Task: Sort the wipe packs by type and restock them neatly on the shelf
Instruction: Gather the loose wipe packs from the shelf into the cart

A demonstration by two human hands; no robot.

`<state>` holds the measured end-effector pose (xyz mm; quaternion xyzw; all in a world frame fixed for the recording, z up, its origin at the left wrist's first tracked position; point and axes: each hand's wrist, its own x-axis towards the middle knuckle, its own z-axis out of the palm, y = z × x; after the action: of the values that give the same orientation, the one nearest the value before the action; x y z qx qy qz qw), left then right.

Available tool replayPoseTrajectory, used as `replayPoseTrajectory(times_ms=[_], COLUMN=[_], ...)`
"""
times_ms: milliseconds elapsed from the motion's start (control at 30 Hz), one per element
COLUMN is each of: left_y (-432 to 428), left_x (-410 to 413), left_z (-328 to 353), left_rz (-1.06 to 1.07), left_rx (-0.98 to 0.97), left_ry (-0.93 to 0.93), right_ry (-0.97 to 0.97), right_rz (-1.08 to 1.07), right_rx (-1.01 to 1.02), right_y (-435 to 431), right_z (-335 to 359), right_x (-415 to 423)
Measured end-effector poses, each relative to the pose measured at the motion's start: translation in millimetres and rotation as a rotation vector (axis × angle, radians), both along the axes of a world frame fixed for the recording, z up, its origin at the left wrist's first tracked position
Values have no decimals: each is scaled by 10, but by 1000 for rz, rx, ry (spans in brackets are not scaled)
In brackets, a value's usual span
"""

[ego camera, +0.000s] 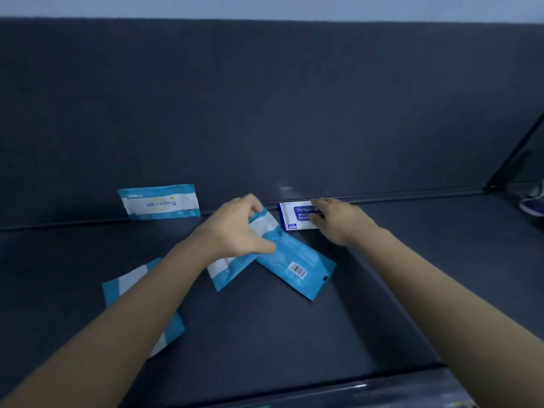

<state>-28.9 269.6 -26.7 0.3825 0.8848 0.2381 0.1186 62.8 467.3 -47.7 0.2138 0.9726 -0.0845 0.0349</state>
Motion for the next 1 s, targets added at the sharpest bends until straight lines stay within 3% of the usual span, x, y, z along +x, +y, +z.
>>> replayPoseTrajectory(times_ms=[67,167,300,433,567,733,767,867,1000], left_y=[129,284,444,513,353,105,47,-171,-630], left_x=[30,52,-24,-12,-44,-193,-221,-287,-474], left_z=[14,-15,-2,25,71,-78,-119,-166,-152], left_rz=[-150,-357,-420,-438,-408,-167,-141,-84,12], left_rx=[63,-124,-337,-502,-256,138,178,211,247], left_ry=[-121,-252,-225,-55,-225,-65,-41,56,129], right_ry=[-46,-62,-90,-64,9,106,121,98,72], right_rz=[19,19,-60,-158,-150,-207,-186,-92,-192], right_rx=[35,114,47,-235,-605,-1374,-1450,-1387,-1319], right_y=[59,134,256,302,177,-243,-322,-587,-850], right_z=[-33,3,61,101,137,86,99,120,37], right_x=[-34,-42,16,97,134,-39,-81,-189,-362])
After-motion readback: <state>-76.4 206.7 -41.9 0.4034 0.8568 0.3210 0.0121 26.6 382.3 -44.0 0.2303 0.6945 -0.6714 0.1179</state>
